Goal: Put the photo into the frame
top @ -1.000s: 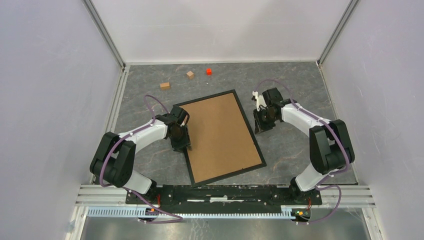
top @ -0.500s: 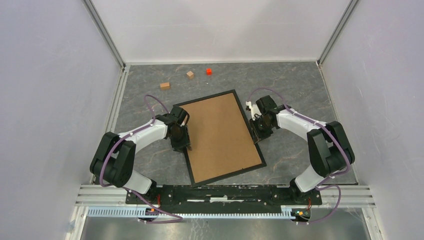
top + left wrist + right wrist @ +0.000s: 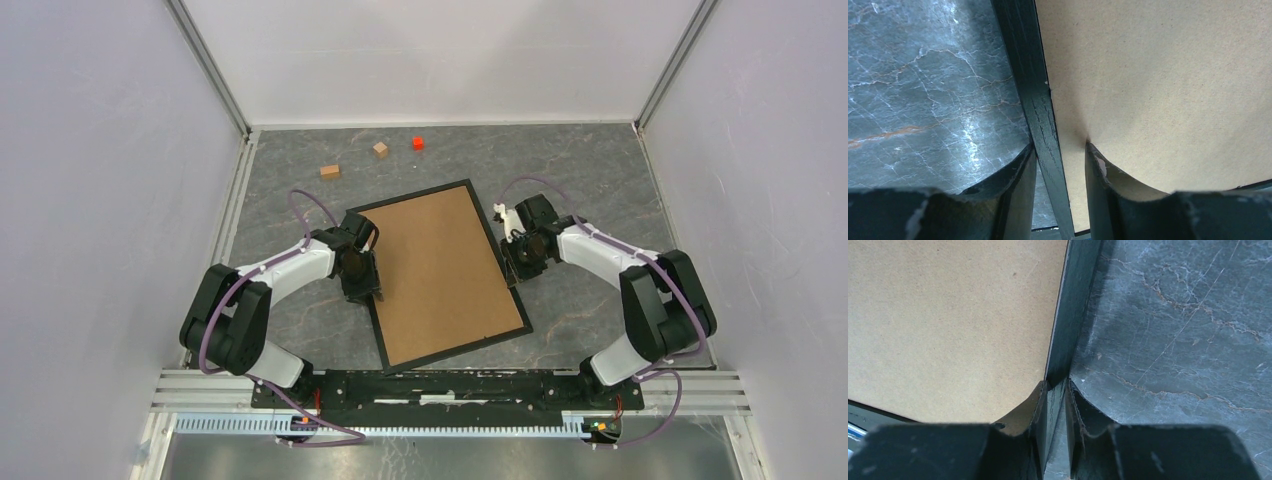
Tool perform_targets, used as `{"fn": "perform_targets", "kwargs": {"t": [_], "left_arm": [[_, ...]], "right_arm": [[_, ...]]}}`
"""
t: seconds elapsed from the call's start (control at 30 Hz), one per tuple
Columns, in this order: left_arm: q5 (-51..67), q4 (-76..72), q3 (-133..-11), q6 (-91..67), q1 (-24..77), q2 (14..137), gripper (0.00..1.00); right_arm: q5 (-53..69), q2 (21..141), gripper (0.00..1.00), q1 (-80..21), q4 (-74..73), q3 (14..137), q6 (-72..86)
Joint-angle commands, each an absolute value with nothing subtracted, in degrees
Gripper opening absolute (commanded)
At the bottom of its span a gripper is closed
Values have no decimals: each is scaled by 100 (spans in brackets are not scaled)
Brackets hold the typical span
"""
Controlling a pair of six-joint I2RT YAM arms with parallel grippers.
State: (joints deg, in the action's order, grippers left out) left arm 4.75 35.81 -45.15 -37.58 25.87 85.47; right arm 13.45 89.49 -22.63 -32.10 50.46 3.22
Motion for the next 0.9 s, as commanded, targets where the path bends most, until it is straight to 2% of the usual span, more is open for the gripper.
{"fn": "perform_targets", "kwargs": {"t": [0.0,0.87], "left_arm": [[-26,3238,-4255,-3530,2701,8785,44],[-26,3146,-4163,-3588,2716,8807,43]], "right_arm": [[1570,8800,22,-2307,-3445,4870,306],[1782,8601,26,-2197,-3170,4438,352]]}}
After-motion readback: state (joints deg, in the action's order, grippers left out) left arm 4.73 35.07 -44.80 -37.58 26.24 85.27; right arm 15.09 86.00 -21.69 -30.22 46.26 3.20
